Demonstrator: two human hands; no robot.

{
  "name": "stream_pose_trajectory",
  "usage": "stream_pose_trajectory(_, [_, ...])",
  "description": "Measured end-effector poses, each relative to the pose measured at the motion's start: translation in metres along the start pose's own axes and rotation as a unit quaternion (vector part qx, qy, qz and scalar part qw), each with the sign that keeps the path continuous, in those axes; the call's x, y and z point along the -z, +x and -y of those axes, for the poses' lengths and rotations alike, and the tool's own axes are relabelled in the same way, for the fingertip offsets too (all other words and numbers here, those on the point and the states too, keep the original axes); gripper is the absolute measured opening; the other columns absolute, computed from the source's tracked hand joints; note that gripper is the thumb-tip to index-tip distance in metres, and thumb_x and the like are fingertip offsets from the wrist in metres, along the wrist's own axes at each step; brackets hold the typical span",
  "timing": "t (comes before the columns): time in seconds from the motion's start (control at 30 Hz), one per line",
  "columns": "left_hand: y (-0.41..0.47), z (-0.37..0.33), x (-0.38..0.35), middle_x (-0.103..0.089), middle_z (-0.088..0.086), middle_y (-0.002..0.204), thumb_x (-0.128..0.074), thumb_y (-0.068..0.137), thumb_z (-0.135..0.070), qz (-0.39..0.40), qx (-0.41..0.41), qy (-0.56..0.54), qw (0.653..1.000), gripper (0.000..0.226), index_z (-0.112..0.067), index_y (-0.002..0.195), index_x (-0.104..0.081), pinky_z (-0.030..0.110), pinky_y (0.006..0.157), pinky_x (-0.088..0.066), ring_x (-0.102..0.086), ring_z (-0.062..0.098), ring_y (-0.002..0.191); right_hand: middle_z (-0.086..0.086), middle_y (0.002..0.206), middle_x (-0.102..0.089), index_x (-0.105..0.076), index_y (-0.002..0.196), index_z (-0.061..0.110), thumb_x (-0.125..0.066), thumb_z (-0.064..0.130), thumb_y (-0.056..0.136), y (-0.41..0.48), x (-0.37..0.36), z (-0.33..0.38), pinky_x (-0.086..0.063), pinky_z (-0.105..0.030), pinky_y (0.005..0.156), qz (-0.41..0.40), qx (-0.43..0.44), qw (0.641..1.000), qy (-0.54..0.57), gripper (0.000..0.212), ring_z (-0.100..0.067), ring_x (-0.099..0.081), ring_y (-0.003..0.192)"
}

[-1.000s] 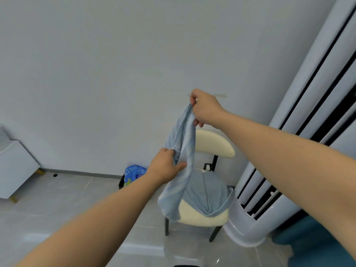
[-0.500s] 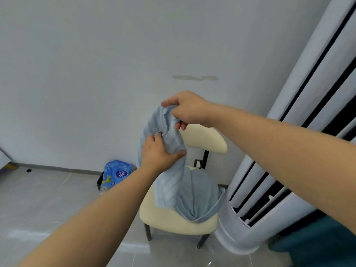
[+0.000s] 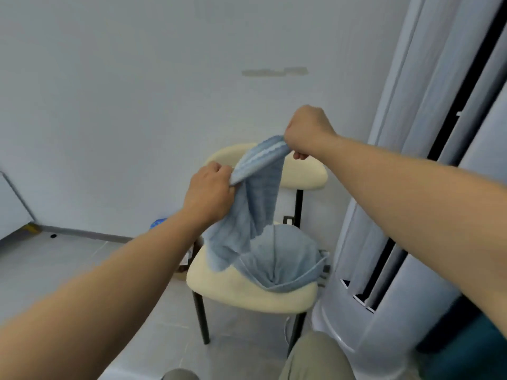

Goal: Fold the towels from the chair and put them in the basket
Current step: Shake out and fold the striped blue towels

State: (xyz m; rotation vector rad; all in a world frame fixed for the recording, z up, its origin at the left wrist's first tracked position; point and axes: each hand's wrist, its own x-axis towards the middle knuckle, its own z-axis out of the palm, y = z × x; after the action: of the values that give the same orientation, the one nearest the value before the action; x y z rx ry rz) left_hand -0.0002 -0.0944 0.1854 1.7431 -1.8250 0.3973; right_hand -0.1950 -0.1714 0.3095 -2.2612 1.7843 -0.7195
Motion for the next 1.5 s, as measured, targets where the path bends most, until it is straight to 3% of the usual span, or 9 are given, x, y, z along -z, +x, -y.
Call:
stream_pose_trajectory(0.1, [-0.004,-0.019,0.036,-0.056,0.017,0.107,-0.05,0.098,-0.023,0.03,-0.032,0.025,0.999,0.018,-0.009,0.106,-0.056,0.047,0.079,-0.047,-0.057,0.04,0.091,-0.011,0.068,-0.061,-0.055,0.064,0.009,-0.053,-0.002,0.082,-0.027,0.009,-0.02,-0.052,-0.029,0.057,-0.034,-0.011,0.998,-0.044,0.021,-0.027,-0.063,0.06])
stream_pose_trajectory(0.27, [-0.008,-0.04,0.082,-0.049,0.001,0.093,-0.057,0.096,-0.038,0.159,-0.061,0.086,0.982,0.023,-0.016,0.09,-0.054,0.033,0.071,-0.039,-0.052,0.026,0.087,-0.006,0.033,-0.053,-0.058,0.064,0.006,-0.05,0.0,0.084,-0.046,0.032,-0.041,-0.052,-0.025,0.046,0.009,-0.043,0.998,-0.041,0.022,-0.023,-0.059,0.034])
stream_pose_trajectory(0.43, [-0.016,-0.048,0.104,-0.051,0.001,0.064,-0.064,0.09,-0.049,0.251,-0.047,0.118,0.96,0.046,-0.012,0.065,-0.053,0.031,0.062,-0.035,-0.05,0.025,0.072,-0.015,0.059,-0.067,-0.065,0.07,0.003,-0.058,0.001,0.078,-0.063,0.054,-0.06,-0.063,-0.044,0.063,-0.007,-0.068,0.997,-0.044,0.011,-0.029,-0.069,0.052])
stream_pose_trajectory(0.63, [-0.012,-0.054,0.14,-0.06,0.007,0.069,-0.062,0.091,-0.042,0.24,-0.004,0.078,0.968,0.038,-0.006,0.078,-0.066,0.033,0.068,-0.045,-0.055,0.025,0.074,-0.019,0.07,-0.066,-0.063,0.076,-0.001,-0.049,0.001,0.081,-0.077,0.065,-0.075,-0.054,-0.029,0.048,-0.006,-0.12,0.993,-0.011,0.015,-0.031,-0.068,0.05])
stream_pose_trajectory(0.83, [-0.003,-0.043,0.165,-0.065,0.005,0.074,-0.06,0.092,-0.044,0.247,0.013,0.111,0.962,0.039,-0.01,0.075,-0.065,0.029,0.064,-0.045,-0.059,0.023,0.077,-0.02,0.064,-0.071,-0.068,0.081,-0.004,-0.047,0.001,0.078,-0.075,0.063,-0.081,-0.058,-0.034,0.054,0.03,-0.162,0.986,0.04,0.021,-0.033,-0.071,0.053])
stream_pose_trajectory(0.97, [0.0,-0.033,0.169,-0.053,0.005,0.062,-0.058,0.093,-0.05,0.23,0.018,0.139,0.963,0.051,-0.011,0.06,-0.053,0.031,0.057,-0.037,-0.049,0.024,0.066,-0.021,0.085,-0.07,-0.063,0.09,-0.004,-0.049,0.004,0.085,-0.064,0.062,-0.084,-0.06,-0.038,0.063,0.026,-0.182,0.982,0.041,0.017,-0.035,-0.073,0.059])
stream_pose_trajectory(1.17, [0.007,-0.023,0.162,-0.068,0.005,0.078,-0.074,0.084,-0.043,0.245,-0.019,0.137,0.96,0.032,-0.013,0.076,-0.067,0.028,0.066,-0.046,-0.058,0.022,0.076,-0.015,0.07,-0.054,-0.054,0.069,0.003,-0.058,-0.008,0.082,-0.048,0.049,-0.079,-0.037,-0.02,0.033,-0.003,-0.145,0.988,-0.043,0.017,-0.027,-0.056,0.058])
stream_pose_trajectory(1.33, [0.014,-0.005,0.151,-0.061,-0.006,0.082,-0.071,0.086,-0.027,0.249,-0.049,0.115,0.96,0.012,-0.023,0.083,-0.06,0.026,0.07,-0.038,-0.054,0.019,0.083,-0.01,0.074,-0.05,-0.05,0.071,0.006,-0.059,-0.002,0.084,-0.032,0.036,-0.085,-0.043,-0.032,0.057,0.03,-0.108,0.984,-0.135,0.018,-0.024,-0.05,0.062])
stream_pose_trajectory(1.5, [0.019,0.014,0.137,-0.058,-0.01,0.082,-0.064,0.094,-0.026,0.228,-0.026,0.053,0.972,0.005,-0.025,0.09,-0.061,0.023,0.065,-0.037,-0.053,0.017,0.081,-0.007,0.066,-0.052,-0.052,0.067,0.006,-0.064,0.004,0.087,-0.018,0.025,-0.088,-0.035,-0.027,0.044,0.079,-0.08,0.963,-0.245,0.024,-0.019,-0.048,0.054])
